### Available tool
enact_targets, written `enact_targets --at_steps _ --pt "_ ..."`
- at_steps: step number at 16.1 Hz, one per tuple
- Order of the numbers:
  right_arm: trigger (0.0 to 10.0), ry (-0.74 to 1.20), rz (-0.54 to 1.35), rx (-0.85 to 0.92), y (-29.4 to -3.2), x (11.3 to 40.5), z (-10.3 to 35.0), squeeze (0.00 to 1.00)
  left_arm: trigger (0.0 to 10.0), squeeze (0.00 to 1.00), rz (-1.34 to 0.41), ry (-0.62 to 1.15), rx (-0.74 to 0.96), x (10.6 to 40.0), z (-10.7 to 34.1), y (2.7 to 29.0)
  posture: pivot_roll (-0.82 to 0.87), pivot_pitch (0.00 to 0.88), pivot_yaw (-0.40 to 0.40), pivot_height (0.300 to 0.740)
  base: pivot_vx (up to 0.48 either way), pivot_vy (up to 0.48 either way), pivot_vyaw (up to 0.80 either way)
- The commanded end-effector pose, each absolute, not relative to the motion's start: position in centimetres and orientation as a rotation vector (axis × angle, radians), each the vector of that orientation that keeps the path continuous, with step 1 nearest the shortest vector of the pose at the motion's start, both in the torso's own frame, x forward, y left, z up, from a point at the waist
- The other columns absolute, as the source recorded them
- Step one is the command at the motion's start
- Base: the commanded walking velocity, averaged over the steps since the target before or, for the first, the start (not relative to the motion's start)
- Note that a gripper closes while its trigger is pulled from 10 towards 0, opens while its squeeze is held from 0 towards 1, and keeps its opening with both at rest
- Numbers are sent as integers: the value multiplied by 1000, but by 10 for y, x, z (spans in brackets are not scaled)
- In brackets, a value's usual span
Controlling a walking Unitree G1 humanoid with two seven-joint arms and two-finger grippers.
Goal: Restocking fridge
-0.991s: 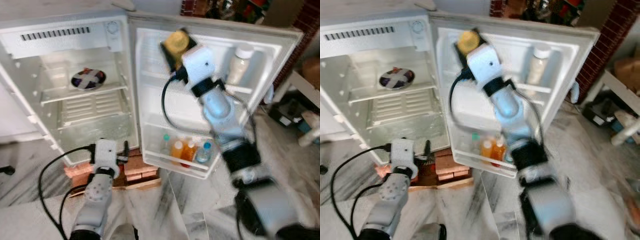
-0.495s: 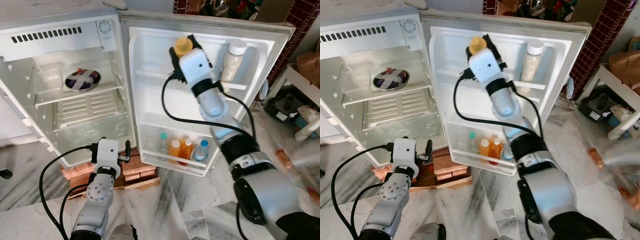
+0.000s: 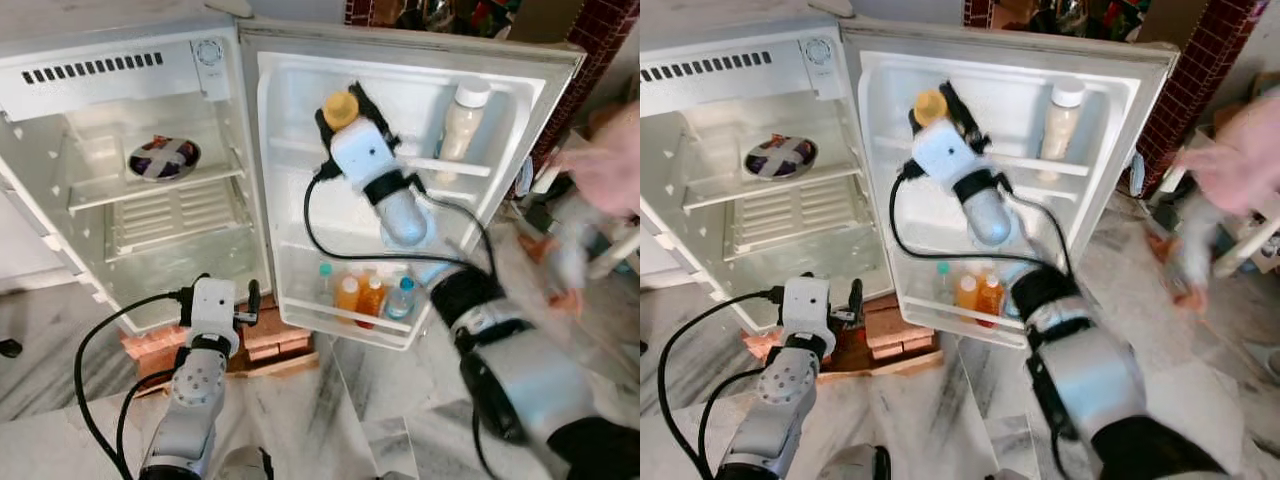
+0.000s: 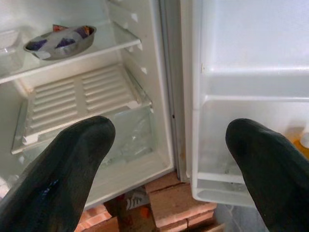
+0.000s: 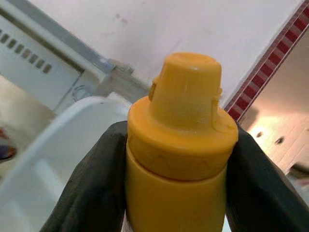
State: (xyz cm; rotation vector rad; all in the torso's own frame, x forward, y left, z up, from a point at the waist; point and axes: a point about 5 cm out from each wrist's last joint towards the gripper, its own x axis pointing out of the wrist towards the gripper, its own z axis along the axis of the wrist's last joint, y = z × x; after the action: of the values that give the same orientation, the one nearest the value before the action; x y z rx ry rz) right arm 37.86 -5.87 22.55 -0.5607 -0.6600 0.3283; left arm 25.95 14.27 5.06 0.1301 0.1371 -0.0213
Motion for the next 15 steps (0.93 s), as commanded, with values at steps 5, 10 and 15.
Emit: enact_targets --at_steps 5,10,15 --pt "10000 -668 303 -618 -60 389 244 0 10000 0 -10 137 123 252 53 142 215 118 -45 740 0 0 0" --pt "10000 -395 365 -508 -64 394 207 0 10000 0 2 151 129 248 52 145 229 126 -53 740 0 0 0" --pt "10000 -248 407 -473 -72 397 191 0 10000 0 -5 158 128 248 52 144 221 122 -52 740 0 0 0"
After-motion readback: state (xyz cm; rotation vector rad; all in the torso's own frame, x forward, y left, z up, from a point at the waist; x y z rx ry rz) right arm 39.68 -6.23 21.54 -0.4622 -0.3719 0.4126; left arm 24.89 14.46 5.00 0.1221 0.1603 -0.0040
